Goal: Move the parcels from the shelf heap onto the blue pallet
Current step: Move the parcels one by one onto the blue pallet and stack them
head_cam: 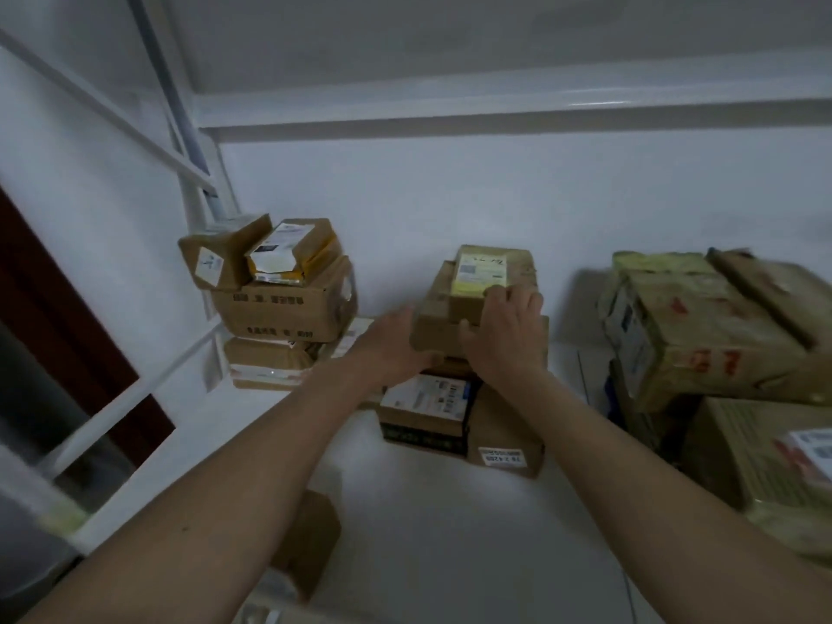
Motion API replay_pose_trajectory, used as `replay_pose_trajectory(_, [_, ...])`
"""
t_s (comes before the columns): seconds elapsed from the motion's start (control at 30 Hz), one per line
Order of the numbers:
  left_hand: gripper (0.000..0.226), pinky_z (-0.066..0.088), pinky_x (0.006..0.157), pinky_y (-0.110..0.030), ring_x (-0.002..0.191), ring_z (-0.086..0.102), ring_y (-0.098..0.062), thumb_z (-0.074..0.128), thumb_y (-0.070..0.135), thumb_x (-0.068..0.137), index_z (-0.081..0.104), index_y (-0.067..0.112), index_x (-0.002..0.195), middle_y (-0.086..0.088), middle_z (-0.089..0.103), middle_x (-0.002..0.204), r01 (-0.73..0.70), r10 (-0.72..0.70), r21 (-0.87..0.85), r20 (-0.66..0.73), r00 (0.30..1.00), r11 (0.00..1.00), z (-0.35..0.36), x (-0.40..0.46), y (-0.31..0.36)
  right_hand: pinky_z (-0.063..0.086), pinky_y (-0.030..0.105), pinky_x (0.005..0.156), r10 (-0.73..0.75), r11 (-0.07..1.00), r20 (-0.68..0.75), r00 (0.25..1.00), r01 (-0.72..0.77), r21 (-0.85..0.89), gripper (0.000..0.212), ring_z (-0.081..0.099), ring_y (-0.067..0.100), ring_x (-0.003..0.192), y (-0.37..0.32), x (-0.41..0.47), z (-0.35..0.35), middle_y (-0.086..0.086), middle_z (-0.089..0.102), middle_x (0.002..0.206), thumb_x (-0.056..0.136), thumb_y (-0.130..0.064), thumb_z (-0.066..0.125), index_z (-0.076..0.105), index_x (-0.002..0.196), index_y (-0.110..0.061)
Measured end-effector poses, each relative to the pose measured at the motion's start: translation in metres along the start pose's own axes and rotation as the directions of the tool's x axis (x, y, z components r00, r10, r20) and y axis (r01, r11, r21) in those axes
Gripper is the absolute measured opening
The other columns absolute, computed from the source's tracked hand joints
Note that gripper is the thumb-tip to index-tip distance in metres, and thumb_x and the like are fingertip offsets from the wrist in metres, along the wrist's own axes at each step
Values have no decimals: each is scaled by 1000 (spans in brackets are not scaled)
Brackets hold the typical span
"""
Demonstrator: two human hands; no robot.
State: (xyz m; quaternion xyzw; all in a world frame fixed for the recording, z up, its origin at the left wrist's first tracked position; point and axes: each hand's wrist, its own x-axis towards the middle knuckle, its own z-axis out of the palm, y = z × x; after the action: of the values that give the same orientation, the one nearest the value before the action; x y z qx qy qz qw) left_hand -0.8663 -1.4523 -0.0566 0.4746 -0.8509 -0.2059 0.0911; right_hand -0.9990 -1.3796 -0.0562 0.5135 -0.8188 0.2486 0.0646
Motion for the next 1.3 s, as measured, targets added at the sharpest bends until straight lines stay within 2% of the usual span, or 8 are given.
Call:
replay_pose_trajectory(0.07, [52,47,88,-28,107,53,-11,70,36,85,48,23,131,5,55,117,-24,22,-77,-18,1000,997,4,14,11,31,35,101,95,994,-55,994,-91,65,51,36,30,119,12,9,5,17,40,131,89,-36,53,40,128,-5])
replay_pose_trajectory(0.17, [68,45,92,-31,113,51,-14,72,41,81,40,23,138,7,51,126,-24,20,-190,-21,1000,982,11,35,24,27,39,112,251,928,38,967,-252,274,65,27,32,133,27,22,13,17,32,143,86,-29,59,32,139,-2])
replay_pose_trajectory(0.3, [95,50,94,-38,116,54,-11,74,67,58,38,34,140,12,53,134,-39,31,-283,-33,999,958,22,68,31,46,43,100,339,776,147,929,-364,515,57,49,28,121,38,32,16,10,52,126,78,-20,65,43,129,-7])
replay_pose_trajectory(0.4, [71,44,96,-32,116,50,-9,78,41,73,45,31,135,14,53,124,-36,29,-357,-24,999,933,25,73,40,49,32,88,358,676,237,903,-426,602,56,53,25,117,41,31,14,8,54,125,82,-17,64,39,131,-9])
replay_pose_trajectory(0.6, [86,48,97,-39,118,53,-16,81,50,60,46,31,137,7,56,131,-11,4,-425,-17,1000,905,34,73,37,48,31,90,328,614,287,900,-434,660,51,53,22,116,39,24,4,6,55,124,85,-10,60,43,133,-12])
replay_pose_trajectory(0.8, [85,47,96,-44,117,52,-22,78,45,71,35,18,139,-2,51,131,-36,-56,-553,-149,987,832,18,43,45,47,27,83,328,530,274,904,-417,738,59,53,18,113,20,2,-17,3,54,127,87,-17,62,33,138,-15])
replay_pose_trajectory(1.0, [54,43,66,-19,96,53,-14,60,41,91,36,11,129,1,51,116,-189,-112,-779,-315,942,598,-6,0,78,43,22,84,321,540,91,943,-261,800,54,54,16,111,-1,-23,-60,7,53,129,88,-8,58,33,136,-12])
replay_pose_trajectory(1.3, [25,58,72,-27,101,63,-17,55,27,96,38,19,113,-1,52,118,-192,-101,-920,-240,966,343,-9,-37,131,46,30,94,414,591,-57,909,-220,776,43,54,21,115,13,-77,-123,8,54,124,87,-8,59,39,125,-12])
